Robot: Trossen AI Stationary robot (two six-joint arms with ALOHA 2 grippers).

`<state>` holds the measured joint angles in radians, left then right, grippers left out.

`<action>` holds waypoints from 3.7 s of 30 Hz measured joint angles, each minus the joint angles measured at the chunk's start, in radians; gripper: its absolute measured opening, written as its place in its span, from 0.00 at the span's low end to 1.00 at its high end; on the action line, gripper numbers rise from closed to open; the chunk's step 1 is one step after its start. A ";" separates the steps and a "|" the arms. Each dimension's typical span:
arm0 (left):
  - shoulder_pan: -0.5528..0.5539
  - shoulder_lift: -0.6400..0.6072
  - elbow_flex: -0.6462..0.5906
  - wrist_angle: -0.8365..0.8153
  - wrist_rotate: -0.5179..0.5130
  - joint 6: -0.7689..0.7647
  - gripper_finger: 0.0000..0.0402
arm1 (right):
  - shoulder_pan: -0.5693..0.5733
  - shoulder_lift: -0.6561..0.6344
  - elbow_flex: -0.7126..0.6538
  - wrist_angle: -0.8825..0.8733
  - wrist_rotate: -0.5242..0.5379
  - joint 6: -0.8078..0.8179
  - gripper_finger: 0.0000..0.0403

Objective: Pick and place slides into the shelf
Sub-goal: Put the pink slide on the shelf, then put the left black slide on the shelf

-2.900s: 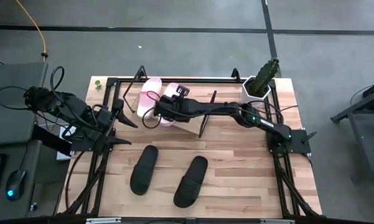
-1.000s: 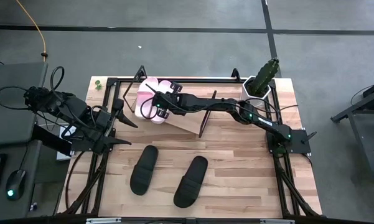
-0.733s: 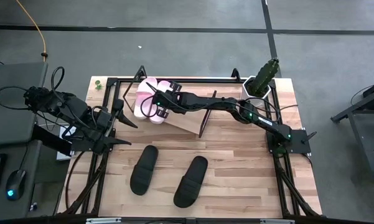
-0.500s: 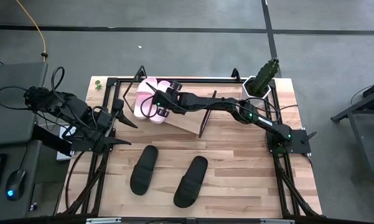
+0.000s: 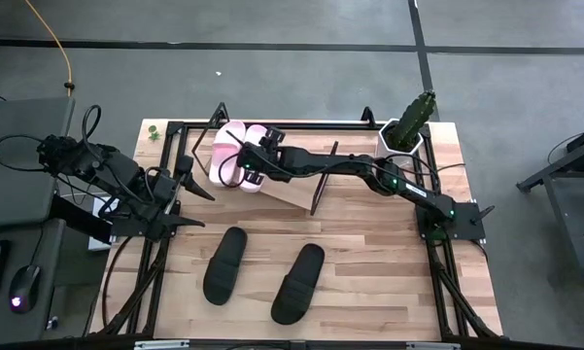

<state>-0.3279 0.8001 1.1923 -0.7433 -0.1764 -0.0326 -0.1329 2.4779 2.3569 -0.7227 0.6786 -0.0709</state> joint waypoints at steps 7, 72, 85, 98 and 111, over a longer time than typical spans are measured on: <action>0.000 0.000 0.000 -0.002 0.000 -0.001 0.66 | 0.018 0.000 0.000 -0.183 -0.061 0.080 0.43; 0.000 0.003 0.000 -0.017 0.000 0.000 0.66 | 0.071 0.055 -0.002 -0.070 -0.278 0.030 0.43; 0.000 0.003 0.000 -0.025 0.000 0.002 0.66 | 0.070 0.020 -0.002 -0.214 -0.241 0.067 0.43; 0.000 0.002 0.000 -0.178 -0.117 0.002 0.66 | 0.124 -0.109 0.000 -0.330 -0.251 0.063 0.43; 0.000 0.002 0.000 -0.319 -0.125 -0.095 0.66 | 0.197 -0.206 0.000 -0.367 -0.268 0.074 0.43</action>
<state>-0.3275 0.8025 1.1919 -1.0624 -0.3016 -0.1281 0.0642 2.2721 2.3566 -1.0901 0.4101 0.0032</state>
